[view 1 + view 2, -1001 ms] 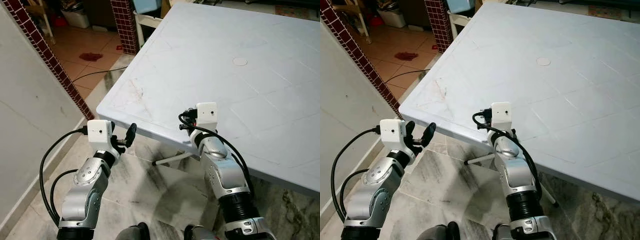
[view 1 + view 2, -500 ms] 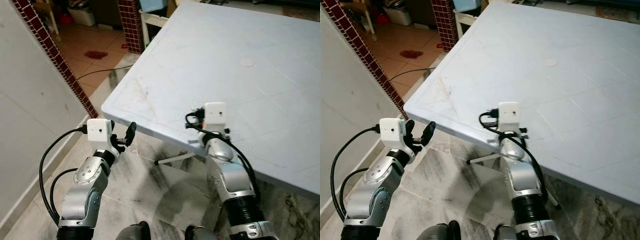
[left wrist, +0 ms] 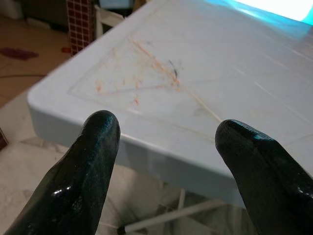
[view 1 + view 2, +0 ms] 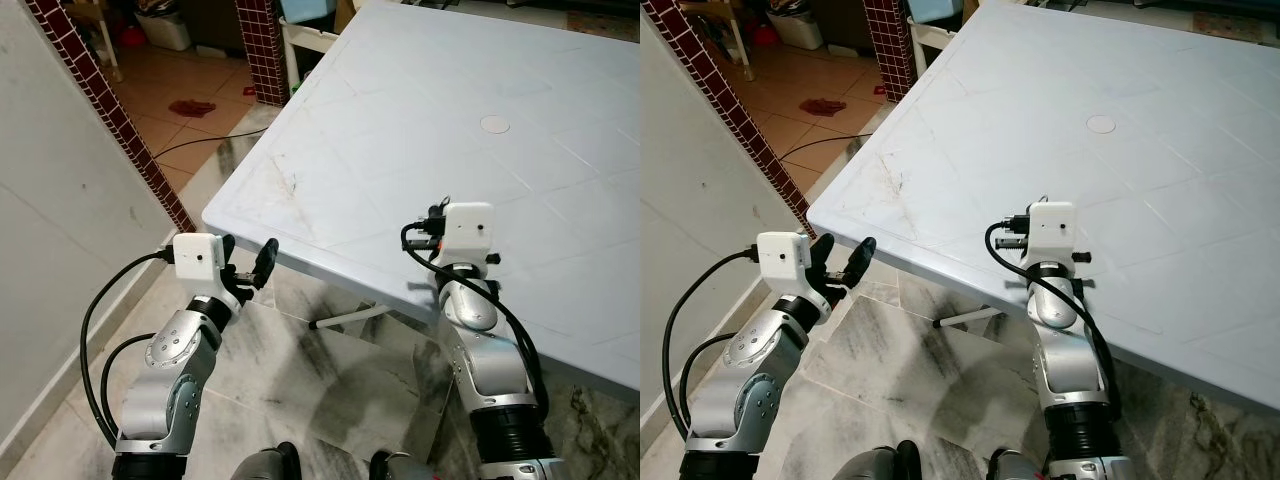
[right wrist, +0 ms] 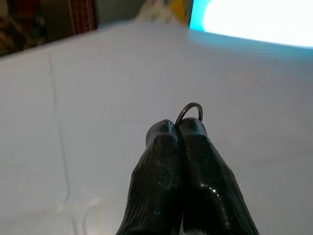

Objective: Hang keys on a hook

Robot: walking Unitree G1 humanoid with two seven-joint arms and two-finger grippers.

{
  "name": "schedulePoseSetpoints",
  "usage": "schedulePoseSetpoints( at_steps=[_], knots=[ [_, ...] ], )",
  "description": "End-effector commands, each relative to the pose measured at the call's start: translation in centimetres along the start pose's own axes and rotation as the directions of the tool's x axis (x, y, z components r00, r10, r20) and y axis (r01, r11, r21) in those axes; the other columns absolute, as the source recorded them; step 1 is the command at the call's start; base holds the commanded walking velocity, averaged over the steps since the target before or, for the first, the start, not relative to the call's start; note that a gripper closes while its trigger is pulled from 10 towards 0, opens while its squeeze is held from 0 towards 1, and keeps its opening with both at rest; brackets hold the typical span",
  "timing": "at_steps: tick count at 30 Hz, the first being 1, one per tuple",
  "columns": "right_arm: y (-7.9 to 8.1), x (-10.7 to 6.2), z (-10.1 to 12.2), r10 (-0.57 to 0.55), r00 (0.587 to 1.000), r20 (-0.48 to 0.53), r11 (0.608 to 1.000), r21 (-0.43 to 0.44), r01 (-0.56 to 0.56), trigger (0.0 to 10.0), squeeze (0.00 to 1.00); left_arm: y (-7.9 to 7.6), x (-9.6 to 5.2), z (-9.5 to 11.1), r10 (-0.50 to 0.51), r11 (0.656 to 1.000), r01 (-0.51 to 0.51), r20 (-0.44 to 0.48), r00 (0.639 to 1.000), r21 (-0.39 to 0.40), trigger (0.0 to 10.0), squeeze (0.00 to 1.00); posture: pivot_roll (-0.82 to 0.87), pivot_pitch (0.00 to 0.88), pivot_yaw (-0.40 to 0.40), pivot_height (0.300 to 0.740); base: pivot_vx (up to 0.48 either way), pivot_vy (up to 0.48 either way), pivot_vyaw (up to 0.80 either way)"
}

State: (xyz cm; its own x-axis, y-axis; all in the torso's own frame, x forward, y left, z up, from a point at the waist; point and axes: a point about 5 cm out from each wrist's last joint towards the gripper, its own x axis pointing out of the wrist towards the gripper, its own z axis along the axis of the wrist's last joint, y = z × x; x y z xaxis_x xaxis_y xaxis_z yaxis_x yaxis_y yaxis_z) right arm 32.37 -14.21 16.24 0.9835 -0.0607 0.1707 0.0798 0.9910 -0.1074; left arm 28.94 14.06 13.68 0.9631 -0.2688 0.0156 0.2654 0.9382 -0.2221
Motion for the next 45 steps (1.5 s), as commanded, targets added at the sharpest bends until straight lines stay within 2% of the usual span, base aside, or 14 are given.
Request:
schedulePoseSetpoints(
  at_steps=[1,4,8,9,10,11,16,25,45],
  knots=[
    [-0.2,-0.2,1.5,-0.008,0.996,0.088,1.0,-0.007,0.009,0.0,0.0,0.3,-0.1,0.9,0.015,0.999,-0.016,0.039,0.999,0.034,10.0,0.0,0.04,0.178,0.09,0.74,0.0,0.0,0.0],
    [0.1,-0.2,3.3,0.017,0.984,0.176,0.999,-0.032,-0.012,0.0,0.0,0.0,0.1,1.2,0.003,0.999,-0.005,0.052,0.999,0.048,10.0,0.0,0.03,0.175,0.089,0.74,0.0,0.0,0.0],
    [0.3,-0.2,3.9,0.035,0.98,0.198,0.999,-0.034,-0.029,0.0,0.0,-0.1,0.1,1.2,0.003,0.999,-0.005,0.053,0.999,0.046,10.0,0.0,0.03,0.174,0.088,0.74,0.0,0.0,0.0],
    [0.4,-0.2,4.1,0.041,0.978,0.203,0.999,-0.034,-0.035,2.9,0.0,-0.1,0.2,1.2,0.003,0.999,-0.006,0.054,0.999,0.046,10.0,0.0,0.03,0.173,0.087,0.74,0.0,0.0,0.0],
    [0.4,-0.2,4.1,0.041,0.978,0.203,0.999,-0.034,-0.035,2.9,0.0,-0.1,0.2,1.2,0.003,0.999,-0.006,0.054,0.999,0.046,10.0,0.0,0.03,0.173,0.087,0.74,0.0,0.0,0.0],
    [0.7,-0.2,4.4,0.06,0.975,0.212,0.997,-0.05,-0.051,10.0,0.0,-0.2,0.2,1.2,0.009,0.999,-0.012,0.061,0.998,0.047,10.0,0.0,0.02,0.169,0.079,0.74,0.0,0.0,0.0],
    [1.1,-0.2,4.7,0.098,0.97,0.221,0.992,-0.098,-0.078,10.0,0.0,-0.2,0.4,1.5,0.023,0.998,-0.028,0.087,0.996,0.051,10.0,0.0,0.02,0.164,0.069,0.74,0.0,0.0,0.8],
    [1.6,-0.2,5.0,0.142,0.964,0.225,0.989,-0.072,-0.129,10.0,0.0,0.2,0.5,1.7,0.08,0.994,-0.089,0.12,0.989,0.068,10.0,0.0,0.02,0.162,0.061,0.74,0.0,0.0,0.8],
    [2.7,-0.5,5.1,0.211,0.953,0.216,0.977,-0.034,-0.209,10.0,0.0,0.6,0.9,1.2,0.133,0.986,-0.142,0.101,0.986,0.089,10.0,0.0,0.02,0.158,0.059,0.74,0.0,0.0,0.8]
  ],
)
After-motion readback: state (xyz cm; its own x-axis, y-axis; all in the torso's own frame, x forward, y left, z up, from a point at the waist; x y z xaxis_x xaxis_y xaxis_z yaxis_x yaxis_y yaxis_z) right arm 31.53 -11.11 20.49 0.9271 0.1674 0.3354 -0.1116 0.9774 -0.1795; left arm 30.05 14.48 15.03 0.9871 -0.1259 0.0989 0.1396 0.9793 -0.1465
